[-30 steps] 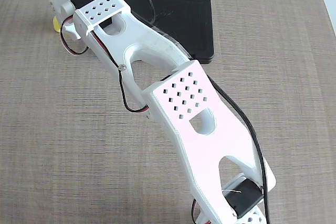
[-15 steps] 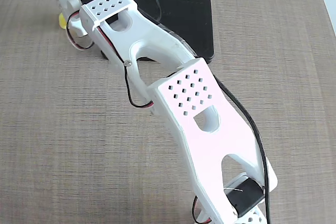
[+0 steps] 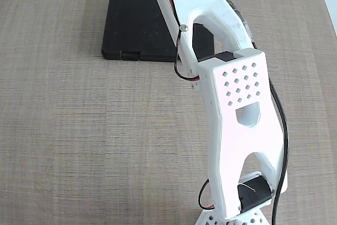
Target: Grasp a duck and put it on the black surface.
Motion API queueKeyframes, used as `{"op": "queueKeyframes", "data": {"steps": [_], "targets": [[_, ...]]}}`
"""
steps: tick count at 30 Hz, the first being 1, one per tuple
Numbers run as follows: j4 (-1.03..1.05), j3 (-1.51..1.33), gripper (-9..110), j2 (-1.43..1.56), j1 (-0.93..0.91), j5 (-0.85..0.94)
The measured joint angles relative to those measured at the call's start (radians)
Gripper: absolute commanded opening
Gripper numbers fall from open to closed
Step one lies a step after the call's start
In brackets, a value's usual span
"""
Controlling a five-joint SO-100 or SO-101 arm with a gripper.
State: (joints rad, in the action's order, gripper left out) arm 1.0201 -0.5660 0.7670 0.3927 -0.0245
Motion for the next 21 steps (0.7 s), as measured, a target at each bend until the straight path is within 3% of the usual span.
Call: {"op": "queueKeyframes", "data": {"steps": [6,14,21], "targets": [[0.130,-0.170,2,0.178,-0.002,0.002],[0.144,-0.589,2,0.474,-0.011,0.000],[-0.029,-0.956,2,0.643,-0.011,-0.008]]}}
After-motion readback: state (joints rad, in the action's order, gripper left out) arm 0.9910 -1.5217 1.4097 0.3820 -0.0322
